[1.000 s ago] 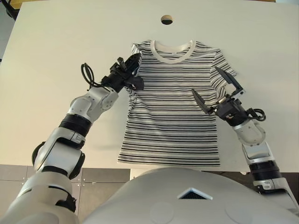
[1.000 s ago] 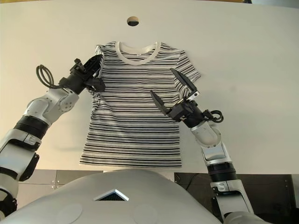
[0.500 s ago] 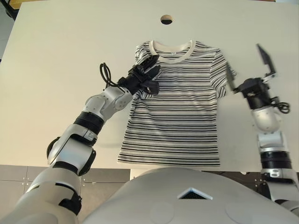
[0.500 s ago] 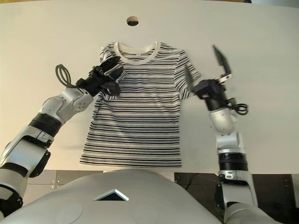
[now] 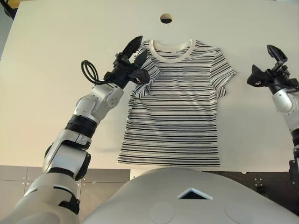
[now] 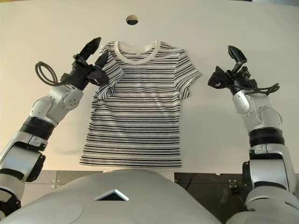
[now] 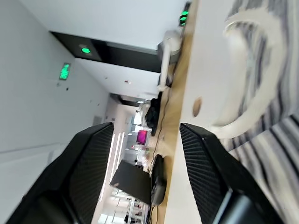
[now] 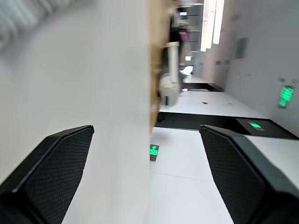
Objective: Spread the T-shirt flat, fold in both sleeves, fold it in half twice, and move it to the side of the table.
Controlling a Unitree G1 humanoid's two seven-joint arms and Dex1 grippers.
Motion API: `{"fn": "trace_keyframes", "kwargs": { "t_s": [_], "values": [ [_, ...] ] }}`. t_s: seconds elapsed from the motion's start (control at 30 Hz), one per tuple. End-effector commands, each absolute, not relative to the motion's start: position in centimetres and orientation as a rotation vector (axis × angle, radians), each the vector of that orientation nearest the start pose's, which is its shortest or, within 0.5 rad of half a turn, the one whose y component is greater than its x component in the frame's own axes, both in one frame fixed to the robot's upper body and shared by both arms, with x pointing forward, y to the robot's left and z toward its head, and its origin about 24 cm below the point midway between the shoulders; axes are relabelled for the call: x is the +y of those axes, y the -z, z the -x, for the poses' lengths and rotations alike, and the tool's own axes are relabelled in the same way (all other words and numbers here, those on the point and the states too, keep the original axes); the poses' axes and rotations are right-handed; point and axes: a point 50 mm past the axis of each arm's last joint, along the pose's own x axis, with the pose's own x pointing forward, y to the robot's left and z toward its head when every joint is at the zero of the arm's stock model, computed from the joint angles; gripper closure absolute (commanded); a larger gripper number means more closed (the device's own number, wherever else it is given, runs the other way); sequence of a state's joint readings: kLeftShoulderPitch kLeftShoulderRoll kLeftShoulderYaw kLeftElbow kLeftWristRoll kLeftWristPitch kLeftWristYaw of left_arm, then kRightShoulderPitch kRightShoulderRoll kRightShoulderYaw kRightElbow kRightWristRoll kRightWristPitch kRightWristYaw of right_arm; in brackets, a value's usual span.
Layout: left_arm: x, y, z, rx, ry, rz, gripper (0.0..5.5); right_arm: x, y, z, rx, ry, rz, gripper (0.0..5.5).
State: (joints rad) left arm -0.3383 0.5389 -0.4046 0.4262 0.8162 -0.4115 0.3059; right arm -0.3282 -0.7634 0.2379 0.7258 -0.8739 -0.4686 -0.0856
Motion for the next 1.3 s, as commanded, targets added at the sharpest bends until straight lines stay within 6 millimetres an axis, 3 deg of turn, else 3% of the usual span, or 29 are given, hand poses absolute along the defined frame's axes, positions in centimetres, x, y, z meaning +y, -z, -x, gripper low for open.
{"fn": "trace_keyframes", "kwargs": {
  "t_s": [0.03,0.23,0.53,0.73,1.0,1.3],
  "values": [
    [17.6,-6.5,-28.8,-0.502,0.240,-1.262,2.87,-27.8,-1.8,-28.3,0.075,-0.591,1.630,1.30],
    [18.4,-7.6,-28.4,-0.519,0.168,-1.228,2.87,-26.0,-1.1,-26.7,-0.009,-0.780,1.600,1.30],
    [17.9,-7.5,-28.3,-0.519,0.176,-1.210,2.87,-25.3,-1.0,-26.9,-0.020,-0.779,1.596,1.30],
    [17.9,-7.3,-28.1,-0.511,0.187,-1.204,2.84,-25.9,-0.1,-27.5,0.053,-0.741,1.601,2.48],
    [17.5,-7.0,-27.8,-0.508,0.201,-1.191,2.84,-24.8,1.2,-27.2,0.041,-0.816,1.576,3.99],
    [16.6,-7.3,-26.8,-0.533,0.230,-1.181,2.84,-25.4,1.6,-26.6,0.066,-0.834,1.559,5.16]
  ]
}}
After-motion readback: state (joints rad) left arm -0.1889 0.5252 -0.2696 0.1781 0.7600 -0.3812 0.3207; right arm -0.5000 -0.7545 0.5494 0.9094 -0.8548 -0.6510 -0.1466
